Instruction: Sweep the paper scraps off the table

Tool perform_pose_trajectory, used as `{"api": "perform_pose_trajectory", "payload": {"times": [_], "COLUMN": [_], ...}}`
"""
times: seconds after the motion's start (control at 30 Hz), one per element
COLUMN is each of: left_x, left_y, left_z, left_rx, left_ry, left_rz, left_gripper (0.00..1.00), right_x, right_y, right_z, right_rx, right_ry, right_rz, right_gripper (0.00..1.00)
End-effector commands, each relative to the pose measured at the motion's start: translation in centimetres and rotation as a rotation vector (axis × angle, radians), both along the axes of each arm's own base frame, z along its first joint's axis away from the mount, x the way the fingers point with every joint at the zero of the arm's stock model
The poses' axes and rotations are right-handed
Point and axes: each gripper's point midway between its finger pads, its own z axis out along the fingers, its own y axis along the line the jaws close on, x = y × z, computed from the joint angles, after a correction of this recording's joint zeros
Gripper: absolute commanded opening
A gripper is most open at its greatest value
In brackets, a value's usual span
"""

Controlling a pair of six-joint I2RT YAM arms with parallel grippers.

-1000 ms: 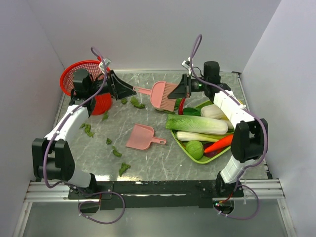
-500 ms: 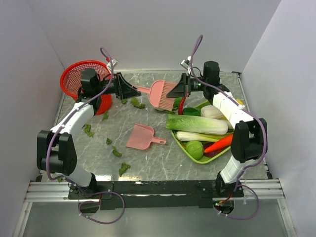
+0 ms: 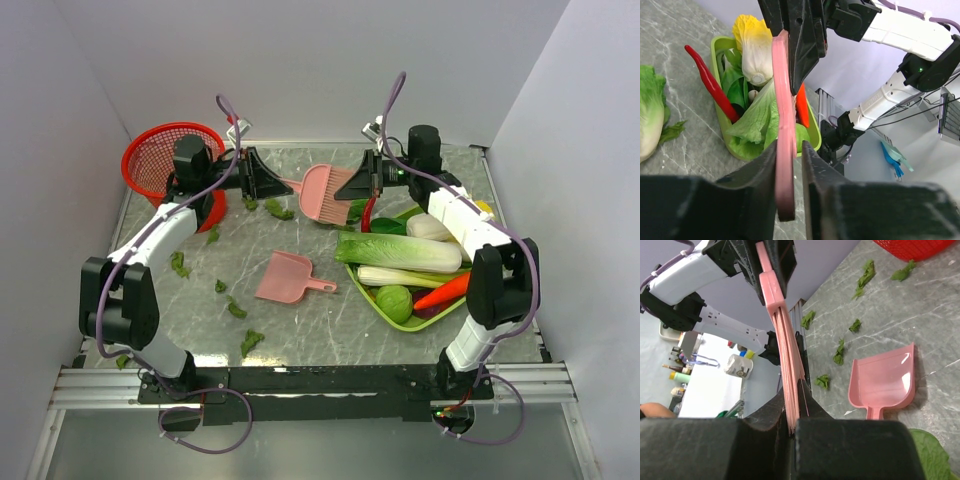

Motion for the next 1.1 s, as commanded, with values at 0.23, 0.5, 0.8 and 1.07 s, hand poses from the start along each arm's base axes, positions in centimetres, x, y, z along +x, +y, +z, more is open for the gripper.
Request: {"api": "perform_pose_trajectory", "payload": {"times": [0.23, 0.5, 0.8, 1.07], "left_x": [-0.5, -0.2, 2.4, 0.9], "left_y": [-0.1, 0.5, 9.7, 15.0], "left_z": [2.3, 1.7, -0.4, -1.5], "left_rx": [-0.005, 0.042, 0.412, 0.672], "left_ry": [-0.110, -0.127, -0.262, -0.268], "left_rz": [-0.040, -0.010, 0.340, 0.611], "left_gripper": [0.01, 0.01, 0.01, 0.01], "right_x": [0.3, 0.7, 1.4, -7.1], "right_y": [0.5, 0.5, -3.2, 0.0], "right_z": [-1.0, -0.6, -0.4, -9.0], "right_rx": [-0.046, -0.089, -0.404, -0.583], "right_ry": [-0.061, -0.165, -0.632, -1.121], "right_rz": [-0.006, -0.044, -0.127, 0.315], "right_gripper": [0.00, 0.59, 1.00, 0.99]}}
